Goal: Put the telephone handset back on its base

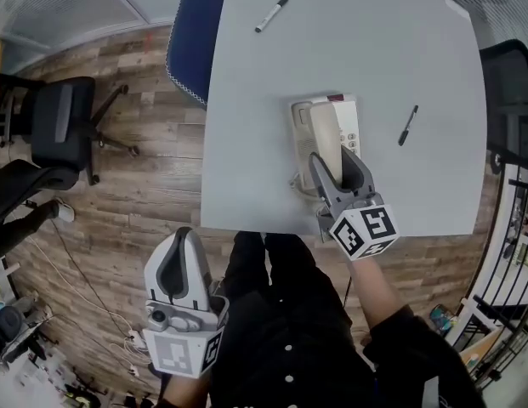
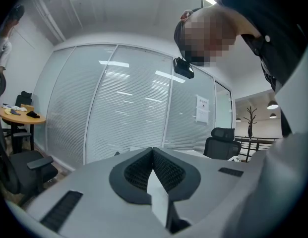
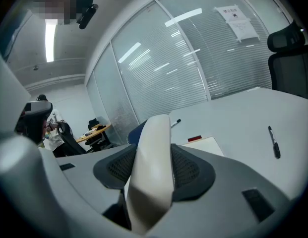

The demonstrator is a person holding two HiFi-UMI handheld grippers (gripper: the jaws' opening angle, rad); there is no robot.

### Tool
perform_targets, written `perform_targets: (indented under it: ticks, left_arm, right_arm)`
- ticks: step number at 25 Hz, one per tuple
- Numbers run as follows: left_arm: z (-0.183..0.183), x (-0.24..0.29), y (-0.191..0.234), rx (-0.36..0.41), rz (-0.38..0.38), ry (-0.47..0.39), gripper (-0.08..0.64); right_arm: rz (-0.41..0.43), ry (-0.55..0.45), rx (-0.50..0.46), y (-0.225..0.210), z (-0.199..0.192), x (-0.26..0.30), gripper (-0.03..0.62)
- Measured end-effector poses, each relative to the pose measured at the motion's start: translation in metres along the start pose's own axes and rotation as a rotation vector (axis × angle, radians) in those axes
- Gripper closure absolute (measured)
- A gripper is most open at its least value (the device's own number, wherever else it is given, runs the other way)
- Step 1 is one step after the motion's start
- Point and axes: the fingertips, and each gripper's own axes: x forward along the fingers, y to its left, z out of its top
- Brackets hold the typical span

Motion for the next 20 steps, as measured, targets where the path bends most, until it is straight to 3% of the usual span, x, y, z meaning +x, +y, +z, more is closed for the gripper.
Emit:
perform_targets:
  ticks: [20]
  left_arm:
    - [-0.030,-0.003,0.000,-0.034,0.005,0.068,0.545]
  right_arm:
    - [-0.034,0.115,0.043,-0.018,-0.053,0.033,0.360]
